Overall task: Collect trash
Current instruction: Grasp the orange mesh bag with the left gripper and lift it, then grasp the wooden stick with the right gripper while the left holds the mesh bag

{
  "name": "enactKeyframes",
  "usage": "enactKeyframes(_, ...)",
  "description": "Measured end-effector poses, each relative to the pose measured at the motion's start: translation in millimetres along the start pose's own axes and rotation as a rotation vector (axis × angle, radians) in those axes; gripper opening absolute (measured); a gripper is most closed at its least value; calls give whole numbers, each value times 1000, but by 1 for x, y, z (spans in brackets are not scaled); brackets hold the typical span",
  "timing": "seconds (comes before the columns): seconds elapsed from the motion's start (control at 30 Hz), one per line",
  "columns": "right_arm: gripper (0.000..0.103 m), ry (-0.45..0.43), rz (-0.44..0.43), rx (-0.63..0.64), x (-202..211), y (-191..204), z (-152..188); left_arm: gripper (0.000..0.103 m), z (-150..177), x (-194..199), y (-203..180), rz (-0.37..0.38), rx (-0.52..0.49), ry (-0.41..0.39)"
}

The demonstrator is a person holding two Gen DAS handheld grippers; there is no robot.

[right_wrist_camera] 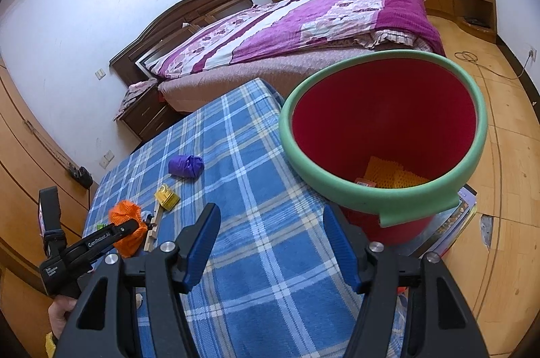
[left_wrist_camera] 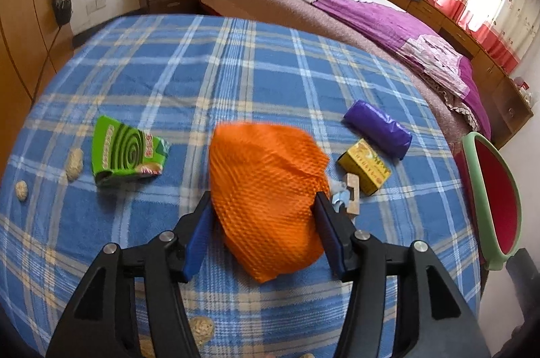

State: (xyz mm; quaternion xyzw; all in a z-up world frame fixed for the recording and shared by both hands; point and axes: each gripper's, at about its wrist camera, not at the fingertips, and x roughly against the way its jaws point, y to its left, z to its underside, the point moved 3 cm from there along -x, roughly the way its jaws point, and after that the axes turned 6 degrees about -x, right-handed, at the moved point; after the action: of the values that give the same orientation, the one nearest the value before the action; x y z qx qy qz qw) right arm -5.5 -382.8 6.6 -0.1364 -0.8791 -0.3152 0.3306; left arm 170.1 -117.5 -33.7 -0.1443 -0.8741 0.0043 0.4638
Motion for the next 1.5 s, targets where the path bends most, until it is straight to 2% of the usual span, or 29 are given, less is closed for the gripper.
enactKeyframes(0.27, 66, 26, -3, 18, -7, 8, 6, 57, 0, 0, 2, 29, 9, -7)
enactKeyframes(0.47, 66, 42, -10, 51, -12, 20, 11, 43, 1, 3, 9, 72, 36, 3)
enactKeyframes(0.7, 66, 67, -26, 110, -19, 45, 18, 22, 5, 17, 11, 84, 3, -26)
enactKeyframes(0.83, 66, 87, -43, 150, -27, 64, 23, 20, 7, 30, 17, 89, 4, -54)
enactKeyframes(1.03, 66, 124, -72, 208, -41, 94, 34, 20, 8, 51, 29, 48, -2, -103)
enactKeyframes(1.4, 66, 220, -108, 314, -81, 143, 64, 20, 14, 63, 56, 7, 42, -125)
enactKeyframes(1.5, 62, 228, -100, 339, -88, 150, 71, 20, 17, 62, 63, 2, 56, -122)
